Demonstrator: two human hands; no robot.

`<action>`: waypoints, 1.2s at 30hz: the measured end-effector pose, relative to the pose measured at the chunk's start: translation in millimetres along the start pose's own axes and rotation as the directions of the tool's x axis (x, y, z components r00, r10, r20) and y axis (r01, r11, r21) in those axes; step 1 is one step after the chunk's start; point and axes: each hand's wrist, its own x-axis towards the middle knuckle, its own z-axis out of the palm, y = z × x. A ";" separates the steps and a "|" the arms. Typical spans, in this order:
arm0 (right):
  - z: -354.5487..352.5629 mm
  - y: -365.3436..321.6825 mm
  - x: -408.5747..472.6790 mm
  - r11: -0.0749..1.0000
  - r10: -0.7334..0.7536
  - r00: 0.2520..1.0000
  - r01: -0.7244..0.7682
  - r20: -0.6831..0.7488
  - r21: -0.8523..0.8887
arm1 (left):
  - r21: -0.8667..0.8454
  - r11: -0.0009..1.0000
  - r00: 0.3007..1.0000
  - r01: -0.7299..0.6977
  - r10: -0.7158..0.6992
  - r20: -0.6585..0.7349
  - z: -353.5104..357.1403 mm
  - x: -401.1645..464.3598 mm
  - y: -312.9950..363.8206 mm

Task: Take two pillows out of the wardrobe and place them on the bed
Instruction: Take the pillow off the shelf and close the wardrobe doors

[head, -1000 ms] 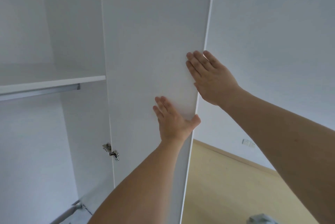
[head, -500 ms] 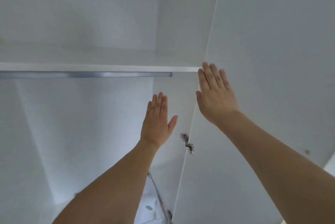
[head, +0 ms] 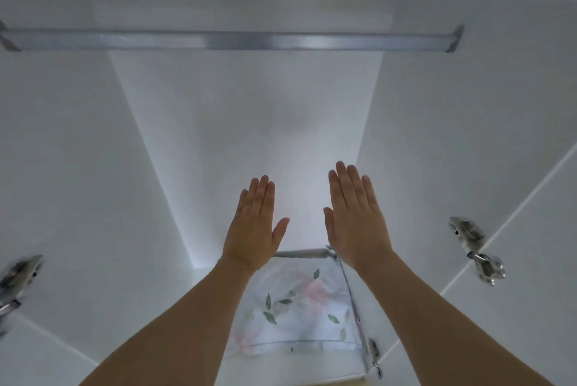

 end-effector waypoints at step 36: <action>828.2 -116.7 -287.7 0.957 -0.289 0.836 0.250 0.467 0.145 | 0.273 0.939 0.880 -0.207 0.057 0.471 721.7 -337.9 -117.0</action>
